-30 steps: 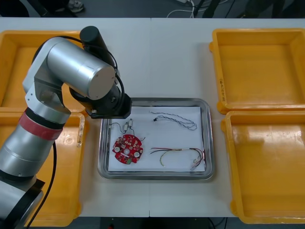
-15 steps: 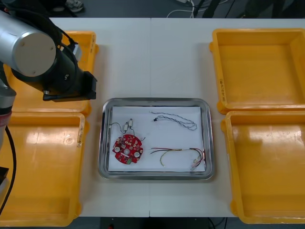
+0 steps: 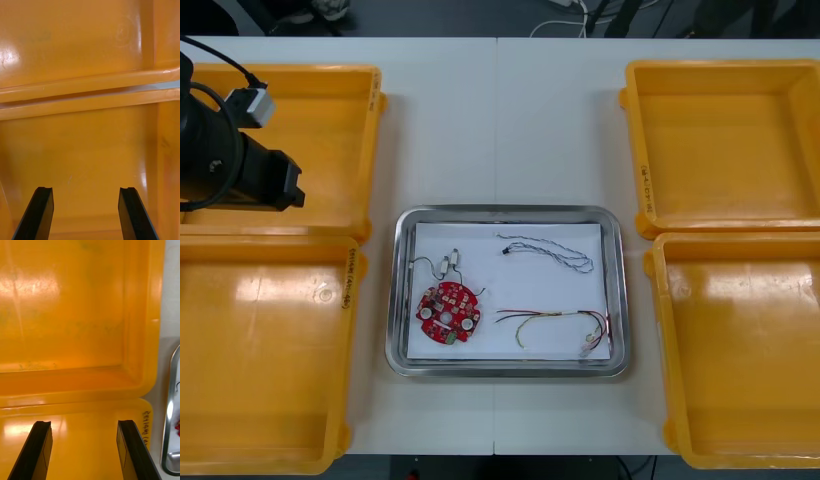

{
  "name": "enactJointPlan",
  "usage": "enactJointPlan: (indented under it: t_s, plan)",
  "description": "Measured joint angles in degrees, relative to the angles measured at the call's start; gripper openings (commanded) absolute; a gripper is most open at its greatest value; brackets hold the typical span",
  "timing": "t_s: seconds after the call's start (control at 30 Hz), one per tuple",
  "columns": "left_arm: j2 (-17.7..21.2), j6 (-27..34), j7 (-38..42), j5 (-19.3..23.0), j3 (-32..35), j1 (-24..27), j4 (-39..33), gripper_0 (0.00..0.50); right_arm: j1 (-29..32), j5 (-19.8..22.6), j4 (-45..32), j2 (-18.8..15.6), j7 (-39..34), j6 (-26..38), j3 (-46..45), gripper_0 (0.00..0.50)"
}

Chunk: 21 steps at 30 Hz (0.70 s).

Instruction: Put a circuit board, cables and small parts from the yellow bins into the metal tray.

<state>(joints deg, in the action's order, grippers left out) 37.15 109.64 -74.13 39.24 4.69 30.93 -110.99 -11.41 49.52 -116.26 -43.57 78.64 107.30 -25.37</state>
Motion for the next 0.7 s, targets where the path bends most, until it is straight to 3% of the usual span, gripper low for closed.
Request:
enactJointPlan:
  t_s: [0.3,0.7]
  plan:
    - [3.92,0.0,-0.17,5.22,2.95,-4.21,-0.13,0.5,0.74,-0.12,-0.81,0.06,0.0,-0.61,0.0,0.5]
    - [6.29,0.0,-0.17,7.35,3.75,-9.36,-0.25,0.5,0.74,-0.61,-1.19,0.57,0.0,-0.63,0.0,0.5]
